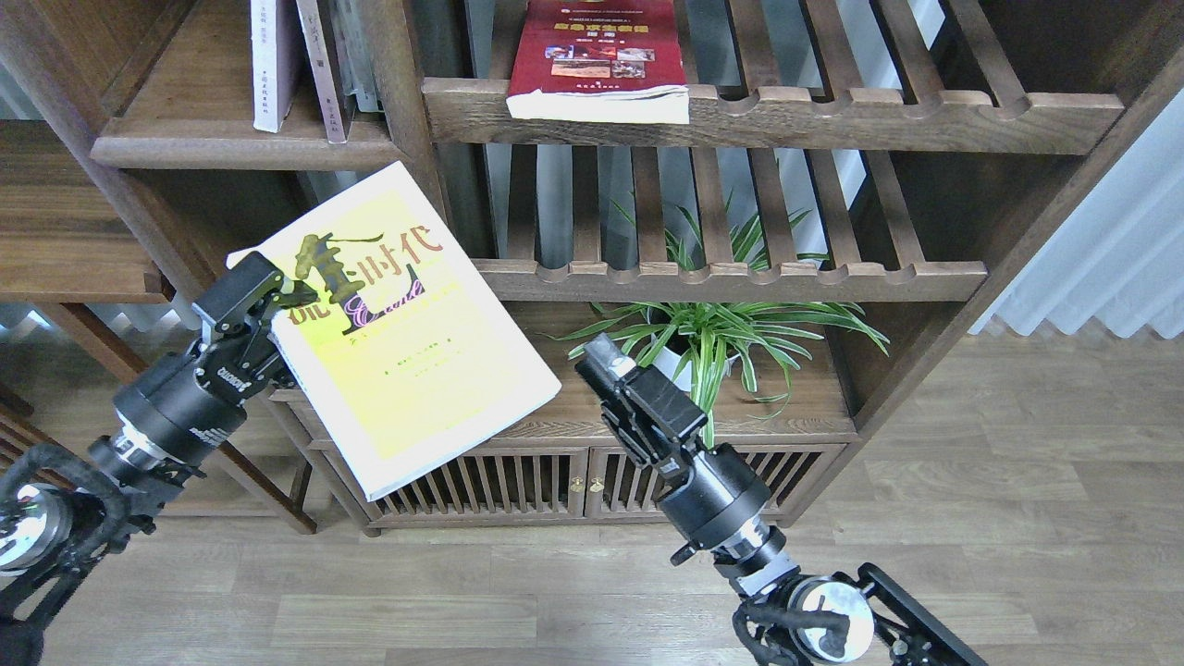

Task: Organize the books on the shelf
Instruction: 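Lift the yellow-green book with the left gripper up toward the top shelf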

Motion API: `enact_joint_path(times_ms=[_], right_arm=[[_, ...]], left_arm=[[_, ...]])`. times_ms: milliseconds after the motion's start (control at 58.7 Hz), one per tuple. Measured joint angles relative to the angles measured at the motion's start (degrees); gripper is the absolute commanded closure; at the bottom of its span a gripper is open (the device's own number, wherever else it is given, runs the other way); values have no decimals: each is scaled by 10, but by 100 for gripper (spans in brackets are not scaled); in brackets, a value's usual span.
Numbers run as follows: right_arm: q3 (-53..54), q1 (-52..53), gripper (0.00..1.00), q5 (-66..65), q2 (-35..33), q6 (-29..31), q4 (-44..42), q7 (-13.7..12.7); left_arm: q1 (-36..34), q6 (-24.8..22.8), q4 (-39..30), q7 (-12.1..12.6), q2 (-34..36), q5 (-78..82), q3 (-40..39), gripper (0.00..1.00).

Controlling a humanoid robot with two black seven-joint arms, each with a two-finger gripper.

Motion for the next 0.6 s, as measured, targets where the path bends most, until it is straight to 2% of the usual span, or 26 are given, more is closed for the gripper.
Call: enact_joint_path(times_ms=[204, 460, 494, 596], right_arm=[[9, 11, 2, 0, 0, 0, -20, 0], [8, 25, 2, 0, 1, -1, -37, -1], [7, 31, 2, 0, 3, -2, -42, -1], [4, 38, 2, 0, 5, -3, -46, -1]], left_arm=[[-1, 0, -1, 0, 82, 67, -29, 95], [-4, 0, -1, 0, 166, 95, -132, 95], [-9, 0, -2, 0, 194, 96, -157, 95], [-18, 0, -2, 0, 224, 97, -169, 95]])
